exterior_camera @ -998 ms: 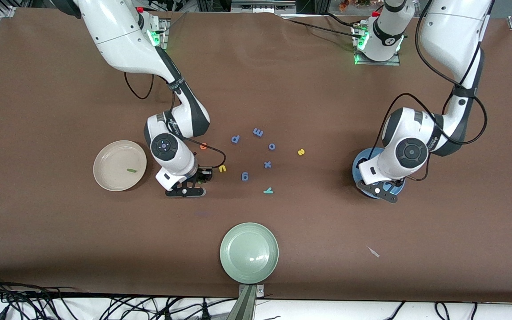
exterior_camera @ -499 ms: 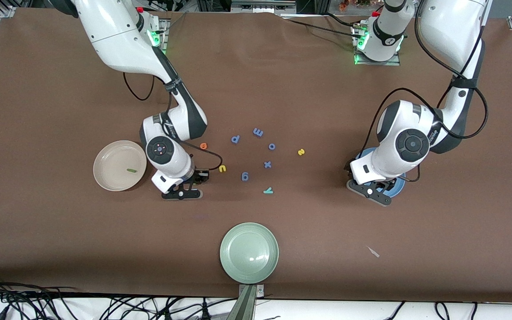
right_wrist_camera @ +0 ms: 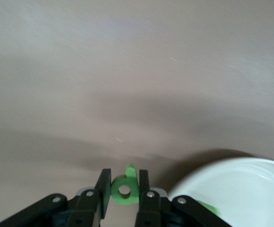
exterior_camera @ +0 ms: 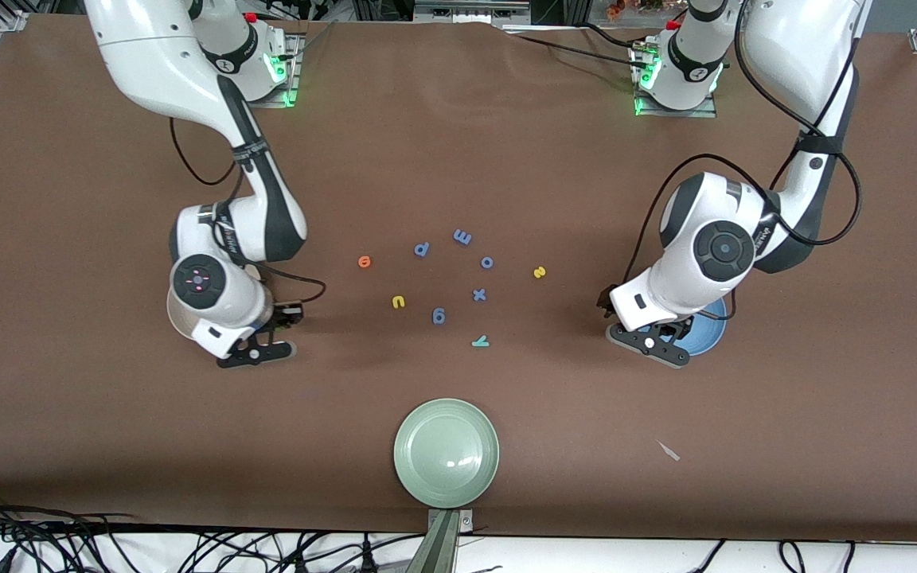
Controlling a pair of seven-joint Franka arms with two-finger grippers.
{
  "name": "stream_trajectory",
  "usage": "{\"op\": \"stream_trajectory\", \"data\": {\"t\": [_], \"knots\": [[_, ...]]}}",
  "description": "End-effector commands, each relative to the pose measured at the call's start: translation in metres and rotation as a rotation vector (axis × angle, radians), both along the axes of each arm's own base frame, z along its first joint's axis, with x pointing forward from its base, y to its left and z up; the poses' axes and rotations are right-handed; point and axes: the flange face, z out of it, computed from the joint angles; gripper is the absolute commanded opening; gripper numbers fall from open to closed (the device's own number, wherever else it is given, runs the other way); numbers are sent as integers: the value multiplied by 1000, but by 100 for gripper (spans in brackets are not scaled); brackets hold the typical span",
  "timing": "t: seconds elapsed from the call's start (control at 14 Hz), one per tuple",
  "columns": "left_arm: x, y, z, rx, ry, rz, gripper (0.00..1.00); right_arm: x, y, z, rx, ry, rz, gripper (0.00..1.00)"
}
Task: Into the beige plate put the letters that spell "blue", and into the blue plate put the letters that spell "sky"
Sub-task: 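Drop the green d in the beige plate while the left gripper reaches letters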
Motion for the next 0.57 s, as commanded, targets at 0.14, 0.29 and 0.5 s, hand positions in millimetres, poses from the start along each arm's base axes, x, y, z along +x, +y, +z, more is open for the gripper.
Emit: {"op": "stream_trajectory", "data": {"t": [0.14, 0.29, 0.5], "knots": [[20, -73, -7, -61, -13, 114, 100, -47, -72, 4, 14, 1, 79, 0], [27, -98, -24, -71, -30, 82, 100, -55, -84, -9, 7, -18, 90, 14], [22, -144, -50, -110, -115, -80, 100, -51, -76, 0, 11, -11, 51, 100]]}}
